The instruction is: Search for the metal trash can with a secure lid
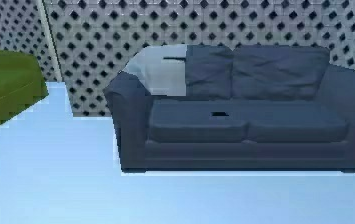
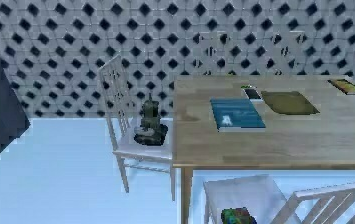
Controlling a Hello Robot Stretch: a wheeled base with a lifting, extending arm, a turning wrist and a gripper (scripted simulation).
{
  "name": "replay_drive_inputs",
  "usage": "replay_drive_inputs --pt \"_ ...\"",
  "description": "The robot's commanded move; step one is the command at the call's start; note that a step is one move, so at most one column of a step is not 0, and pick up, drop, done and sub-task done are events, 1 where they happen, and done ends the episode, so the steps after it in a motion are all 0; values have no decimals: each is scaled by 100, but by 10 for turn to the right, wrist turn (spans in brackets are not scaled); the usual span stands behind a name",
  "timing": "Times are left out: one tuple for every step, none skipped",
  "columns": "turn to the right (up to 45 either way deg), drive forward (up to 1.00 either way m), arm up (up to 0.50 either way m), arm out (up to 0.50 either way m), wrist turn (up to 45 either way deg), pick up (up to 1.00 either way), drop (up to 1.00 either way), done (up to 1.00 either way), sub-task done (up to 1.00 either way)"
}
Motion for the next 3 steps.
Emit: replay_drive_inputs --pt "-240 0 0 0 0 0 0 0 0" --pt "0 5 0 0 0 0 0 0 0" --pt "-450 0 0 0 0 0 0 0 0"
